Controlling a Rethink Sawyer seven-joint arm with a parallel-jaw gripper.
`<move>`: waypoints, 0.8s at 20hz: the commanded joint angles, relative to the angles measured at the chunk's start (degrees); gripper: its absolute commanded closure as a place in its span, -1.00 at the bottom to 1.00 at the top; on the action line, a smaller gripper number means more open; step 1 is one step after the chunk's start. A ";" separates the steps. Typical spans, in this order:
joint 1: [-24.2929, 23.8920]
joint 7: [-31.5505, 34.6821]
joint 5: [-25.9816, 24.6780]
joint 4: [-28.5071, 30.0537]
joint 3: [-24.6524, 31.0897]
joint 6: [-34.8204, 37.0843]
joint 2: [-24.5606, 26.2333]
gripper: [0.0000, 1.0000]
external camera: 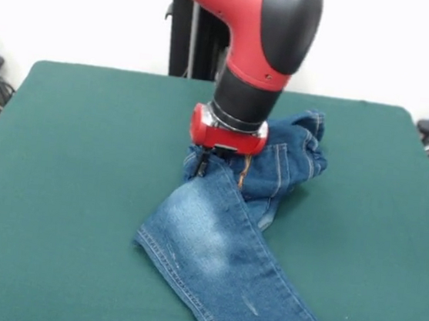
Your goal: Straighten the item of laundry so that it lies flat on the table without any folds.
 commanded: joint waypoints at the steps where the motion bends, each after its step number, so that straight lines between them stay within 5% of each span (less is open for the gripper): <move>1: 6.27 20.70 4.99 -5.98 -0.48 7.09 4.85 1.00; 16: 12.58 25.85 11.05 -11.06 -6.56 11.35 10.39 1.00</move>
